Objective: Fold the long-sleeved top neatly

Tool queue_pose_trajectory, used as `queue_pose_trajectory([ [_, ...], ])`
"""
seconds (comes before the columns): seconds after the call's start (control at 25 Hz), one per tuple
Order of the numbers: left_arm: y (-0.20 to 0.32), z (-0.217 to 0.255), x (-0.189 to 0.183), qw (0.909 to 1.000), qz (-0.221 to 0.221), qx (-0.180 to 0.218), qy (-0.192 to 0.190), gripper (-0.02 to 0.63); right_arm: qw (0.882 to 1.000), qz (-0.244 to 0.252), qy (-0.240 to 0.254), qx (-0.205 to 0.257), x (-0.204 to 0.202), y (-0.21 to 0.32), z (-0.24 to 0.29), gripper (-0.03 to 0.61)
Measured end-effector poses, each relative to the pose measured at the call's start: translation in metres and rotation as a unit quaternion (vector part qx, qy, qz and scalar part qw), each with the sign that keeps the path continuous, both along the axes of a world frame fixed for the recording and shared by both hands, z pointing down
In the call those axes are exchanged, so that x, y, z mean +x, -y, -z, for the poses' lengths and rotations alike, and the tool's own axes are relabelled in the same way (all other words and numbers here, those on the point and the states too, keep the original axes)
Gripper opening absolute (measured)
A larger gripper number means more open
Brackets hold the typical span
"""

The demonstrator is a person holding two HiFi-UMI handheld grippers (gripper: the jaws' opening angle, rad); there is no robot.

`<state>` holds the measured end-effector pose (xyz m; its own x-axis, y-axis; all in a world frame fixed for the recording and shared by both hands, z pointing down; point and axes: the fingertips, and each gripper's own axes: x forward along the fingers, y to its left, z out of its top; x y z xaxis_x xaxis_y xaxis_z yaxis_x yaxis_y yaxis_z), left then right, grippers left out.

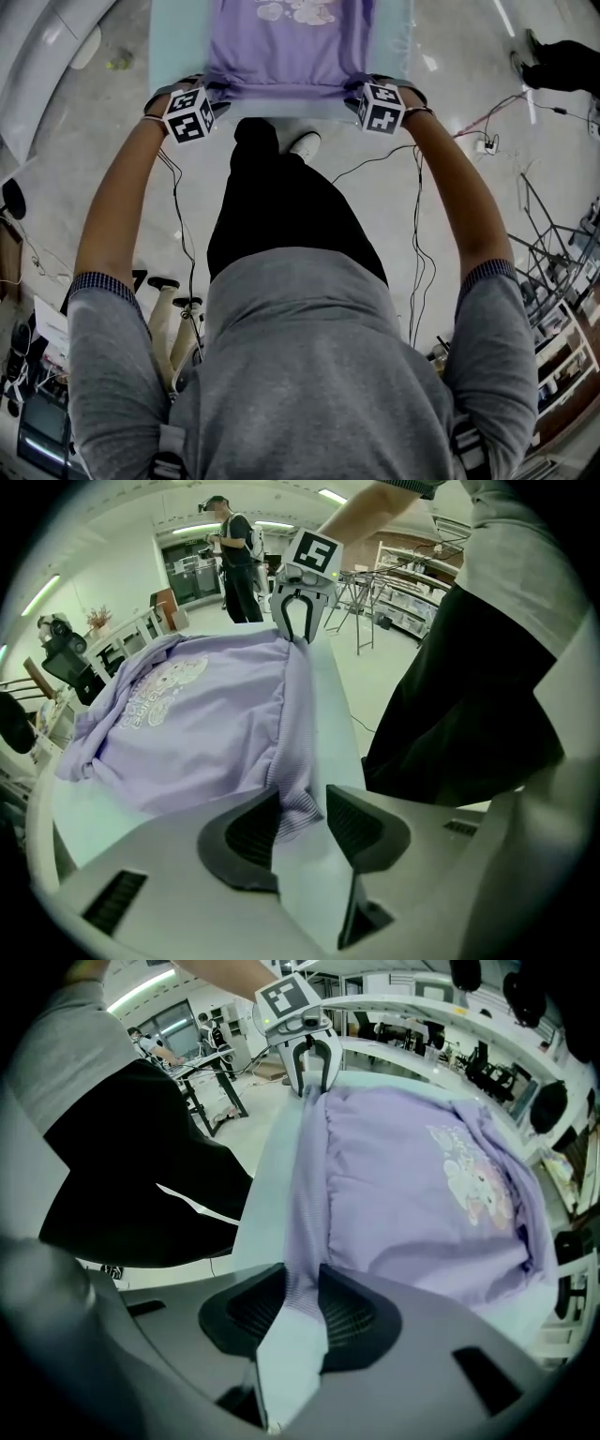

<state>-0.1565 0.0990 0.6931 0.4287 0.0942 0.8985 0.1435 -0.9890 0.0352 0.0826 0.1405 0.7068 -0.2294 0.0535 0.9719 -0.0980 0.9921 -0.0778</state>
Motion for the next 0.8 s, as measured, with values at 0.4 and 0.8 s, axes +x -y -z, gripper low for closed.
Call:
queue_pose_trajectory([
  [0.4,0.022,-0.002,-0.007,0.9994,-0.006,0.033,-0.005,0.064,1.000,0.004,0.001,0.030,0.007,0.007,0.000,0.049],
  [0.8,0.032,0.048,-0.013,0.9983,0.030,0.005,-0.049,0.048,0.995,-0.085,0.038,0.027,0.025,0.031,0.047,0.037],
])
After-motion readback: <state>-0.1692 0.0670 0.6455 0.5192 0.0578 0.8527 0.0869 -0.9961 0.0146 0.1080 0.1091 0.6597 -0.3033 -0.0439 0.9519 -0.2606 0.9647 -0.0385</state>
